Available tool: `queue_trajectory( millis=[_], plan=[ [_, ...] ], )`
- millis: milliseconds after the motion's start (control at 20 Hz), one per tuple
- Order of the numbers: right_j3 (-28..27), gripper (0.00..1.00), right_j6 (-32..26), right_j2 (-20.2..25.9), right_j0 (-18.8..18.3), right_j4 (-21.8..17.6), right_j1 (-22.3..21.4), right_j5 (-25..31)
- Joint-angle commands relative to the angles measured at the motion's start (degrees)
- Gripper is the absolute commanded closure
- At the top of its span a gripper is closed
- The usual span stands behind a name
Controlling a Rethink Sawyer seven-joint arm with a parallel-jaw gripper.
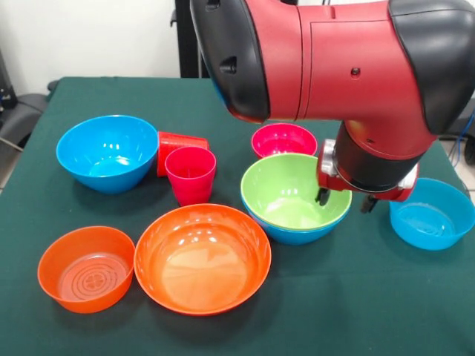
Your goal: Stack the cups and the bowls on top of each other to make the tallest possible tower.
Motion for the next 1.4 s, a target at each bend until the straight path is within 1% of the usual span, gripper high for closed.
queue_trajectory(
  millis=[50, 250, 450, 650, 1000, 1300, 1400],
  plan=[
    [11.4, 0.00, 4.6, -1.8, 1.3, -2.2, -1.3, -9.0],
    [12.4, 0.00, 3.4, -2.0, 1.3, -1.8, -0.7, -11.1],
    [11.5, 0.00, 2.0, -2.3, 1.5, -2.1, 0.8, -11.9],
    [13.2, 0.00, -0.1, -2.2, 1.3, -1.8, 0.8, -13.7],
    [14.7, 0.00, -1.0, -1.8, 1.5, -1.6, 0.2, -15.5],
    [13.8, 0.00, -2.1, -1.3, 1.3, -1.5, 1.0, -15.9],
    [12.5, 0.00, -2.2, -0.7, 1.1, -1.0, 1.8, -15.7]
  ],
)
